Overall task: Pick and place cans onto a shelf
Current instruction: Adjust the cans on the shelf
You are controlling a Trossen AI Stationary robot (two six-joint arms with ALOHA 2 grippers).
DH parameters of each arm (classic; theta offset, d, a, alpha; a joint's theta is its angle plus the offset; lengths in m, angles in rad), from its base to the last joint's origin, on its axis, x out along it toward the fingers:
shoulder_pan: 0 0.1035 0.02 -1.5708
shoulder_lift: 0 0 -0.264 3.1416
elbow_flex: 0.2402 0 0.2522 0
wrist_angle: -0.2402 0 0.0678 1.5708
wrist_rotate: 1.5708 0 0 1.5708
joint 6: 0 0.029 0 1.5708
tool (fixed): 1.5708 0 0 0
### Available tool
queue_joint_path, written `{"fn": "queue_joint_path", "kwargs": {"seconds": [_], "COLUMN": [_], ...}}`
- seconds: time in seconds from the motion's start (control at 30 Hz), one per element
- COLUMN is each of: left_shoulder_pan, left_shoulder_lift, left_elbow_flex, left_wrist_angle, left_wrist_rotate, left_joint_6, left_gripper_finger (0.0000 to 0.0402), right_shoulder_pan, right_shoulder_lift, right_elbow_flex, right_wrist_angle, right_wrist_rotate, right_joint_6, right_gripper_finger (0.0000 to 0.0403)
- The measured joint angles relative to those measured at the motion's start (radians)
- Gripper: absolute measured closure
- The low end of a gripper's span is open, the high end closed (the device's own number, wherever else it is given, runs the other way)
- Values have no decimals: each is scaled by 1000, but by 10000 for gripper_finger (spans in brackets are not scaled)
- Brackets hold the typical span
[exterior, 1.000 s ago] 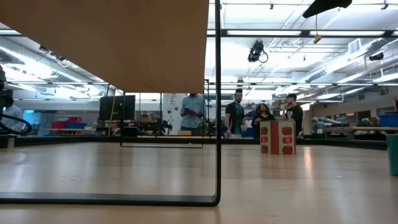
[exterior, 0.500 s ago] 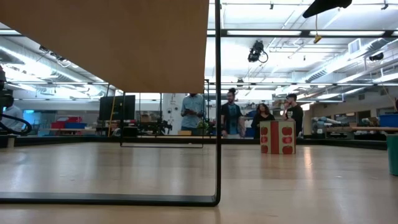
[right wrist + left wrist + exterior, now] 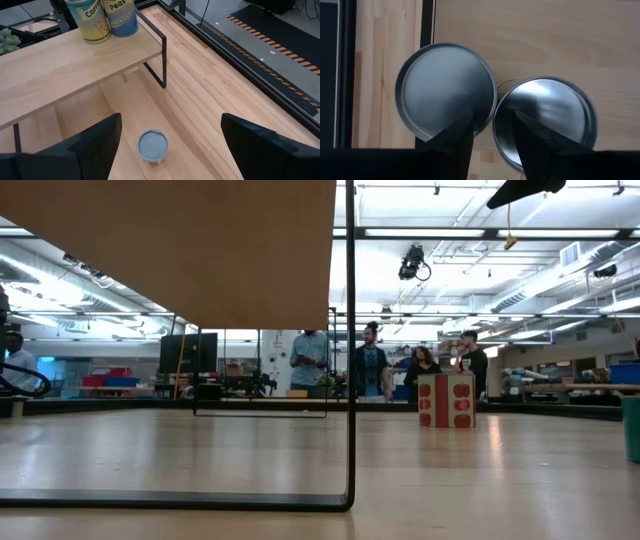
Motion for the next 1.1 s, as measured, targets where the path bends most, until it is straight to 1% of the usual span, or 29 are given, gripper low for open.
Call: {"fn": "queue_joint_path", "kwargs": {"seconds": [0.17, 0.37, 0.53, 0.73, 0.83, 1.1], "left_shoulder_pan": [-5, -4, -4, -9, -12, -14], "left_shoulder_lift": [4, 3, 8, 69, 102, 170], "left_elbow_flex": [20, 99, 110, 111, 111, 111], "left_wrist_angle": [-4, 2, 100, 210, 235, 218], "left_wrist_rotate": [-17, -18, -23, -52, -76, -117], "left_joint_6": [4, 26, 26, 3, 23, 60], "left_gripper_finger": [260, 260, 260, 260, 260, 260], "right_shoulder_pan": [0, 0, 0, 0, 0, 0], "right_shoulder_lift": [0, 0, 0, 0, 0, 0], "right_elbow_flex": [0, 0, 0, 0, 0, 0], "right_wrist_angle": [0, 0, 0, 0, 1, 4], "right_wrist_rotate": [0, 0, 7, 7, 7, 6], "right_joint_6": [0, 0, 0, 0, 0, 0], "right_gripper_finger": [54, 54, 54, 54, 54, 54]}}
